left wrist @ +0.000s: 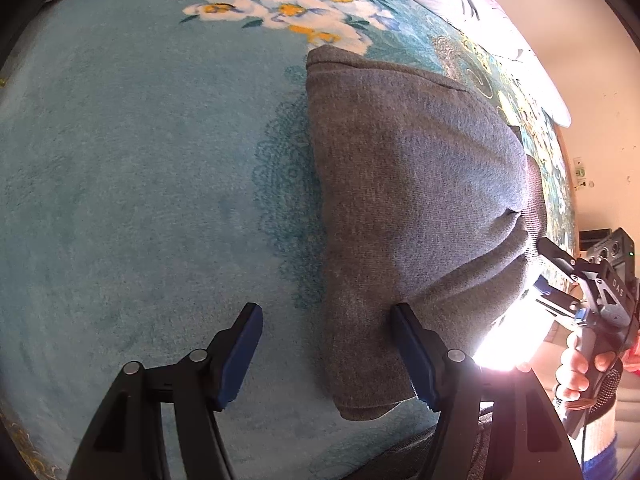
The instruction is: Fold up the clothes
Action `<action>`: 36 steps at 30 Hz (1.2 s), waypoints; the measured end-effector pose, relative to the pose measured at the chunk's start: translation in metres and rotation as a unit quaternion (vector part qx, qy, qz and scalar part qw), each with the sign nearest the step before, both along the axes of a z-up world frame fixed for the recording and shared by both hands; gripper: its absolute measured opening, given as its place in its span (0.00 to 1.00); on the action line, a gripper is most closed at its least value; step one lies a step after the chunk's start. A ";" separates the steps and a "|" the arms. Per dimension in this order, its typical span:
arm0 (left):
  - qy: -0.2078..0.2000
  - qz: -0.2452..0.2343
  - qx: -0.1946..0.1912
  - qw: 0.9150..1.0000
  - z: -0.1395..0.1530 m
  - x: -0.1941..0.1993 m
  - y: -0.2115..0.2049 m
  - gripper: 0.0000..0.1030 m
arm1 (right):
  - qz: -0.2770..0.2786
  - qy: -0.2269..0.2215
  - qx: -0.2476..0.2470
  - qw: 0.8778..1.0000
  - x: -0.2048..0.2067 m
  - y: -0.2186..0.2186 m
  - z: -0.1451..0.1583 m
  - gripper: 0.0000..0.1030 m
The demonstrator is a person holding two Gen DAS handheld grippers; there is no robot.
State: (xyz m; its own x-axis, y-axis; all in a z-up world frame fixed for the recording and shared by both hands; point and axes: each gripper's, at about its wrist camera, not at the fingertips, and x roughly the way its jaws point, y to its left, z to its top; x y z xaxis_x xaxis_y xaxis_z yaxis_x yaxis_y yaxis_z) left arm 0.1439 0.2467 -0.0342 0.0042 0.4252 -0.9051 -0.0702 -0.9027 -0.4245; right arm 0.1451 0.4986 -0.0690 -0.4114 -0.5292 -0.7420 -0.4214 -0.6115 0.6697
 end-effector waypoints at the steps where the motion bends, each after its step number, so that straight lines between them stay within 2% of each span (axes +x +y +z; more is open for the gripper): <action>1: 0.000 0.000 0.000 1.000 0.001 0.001 0.002 0.68 | 0.001 0.003 0.003 1.000 -0.002 -0.003 0.000 0.58; 5: 0.002 0.001 0.001 1.000 0.006 0.004 0.007 0.68 | -0.015 0.005 0.013 1.000 -0.006 -0.009 0.005 0.55; 7: 0.003 0.002 0.003 1.000 0.010 0.005 0.009 0.68 | -0.013 0.004 0.020 1.000 -0.008 -0.013 0.011 0.27; 9: 0.003 0.002 0.007 1.000 0.014 0.006 0.012 0.68 | 0.000 0.016 0.023 1.000 -0.011 -0.018 0.023 0.20; 15: 0.004 0.003 0.045 0.999 0.031 0.013 0.023 0.68 | 0.038 0.086 0.054 0.994 -0.023 -0.029 0.084 0.16; 19: 0.012 -0.005 0.063 0.998 0.043 0.016 0.035 0.68 | 0.044 0.115 0.097 0.988 -0.025 -0.022 0.117 0.15; 22: 0.019 -0.011 0.072 0.997 0.052 0.018 0.044 0.70 | 0.017 0.107 0.116 0.987 -0.018 0.003 0.115 0.15; 23: 0.019 -0.012 0.075 0.997 0.052 0.012 0.034 0.71 | 0.010 0.094 0.110 0.989 -0.017 0.009 0.104 0.15; 24: 0.014 -0.012 0.073 0.997 0.048 -0.006 0.005 0.71 | 0.003 0.082 0.105 0.991 -0.016 0.015 0.093 0.15; 26: 0.009 -0.013 0.064 0.998 0.037 -0.030 -0.024 0.71 | -0.002 0.051 0.105 0.993 -0.017 0.022 0.070 0.15; 28: 0.006 -0.010 0.059 0.998 0.023 -0.030 -0.027 0.73 | -0.008 0.018 0.109 0.994 -0.015 0.027 0.045 0.15; 31: 0.001 -0.005 0.052 0.999 0.002 -0.032 -0.031 0.73 | -0.022 -0.002 0.096 0.995 -0.008 0.034 0.021 0.16; 33: -0.003 -0.002 0.048 0.999 -0.011 -0.032 -0.033 0.75 | -0.027 -0.009 0.090 0.996 -0.006 0.036 0.013 0.16; 36: -0.004 -0.002 0.045 0.999 -0.014 -0.033 -0.034 0.76 | -0.025 -0.014 0.097 0.995 -0.006 0.033 0.012 0.17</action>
State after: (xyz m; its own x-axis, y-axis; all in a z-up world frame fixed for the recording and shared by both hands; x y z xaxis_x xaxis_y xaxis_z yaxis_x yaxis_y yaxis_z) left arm 0.1110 0.2129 -0.0482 0.0137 0.5047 -0.8632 -0.0693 -0.8607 -0.5044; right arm 0.1387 0.5318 -0.0566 -0.4106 -0.3546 -0.8400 -0.4712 -0.7062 0.5284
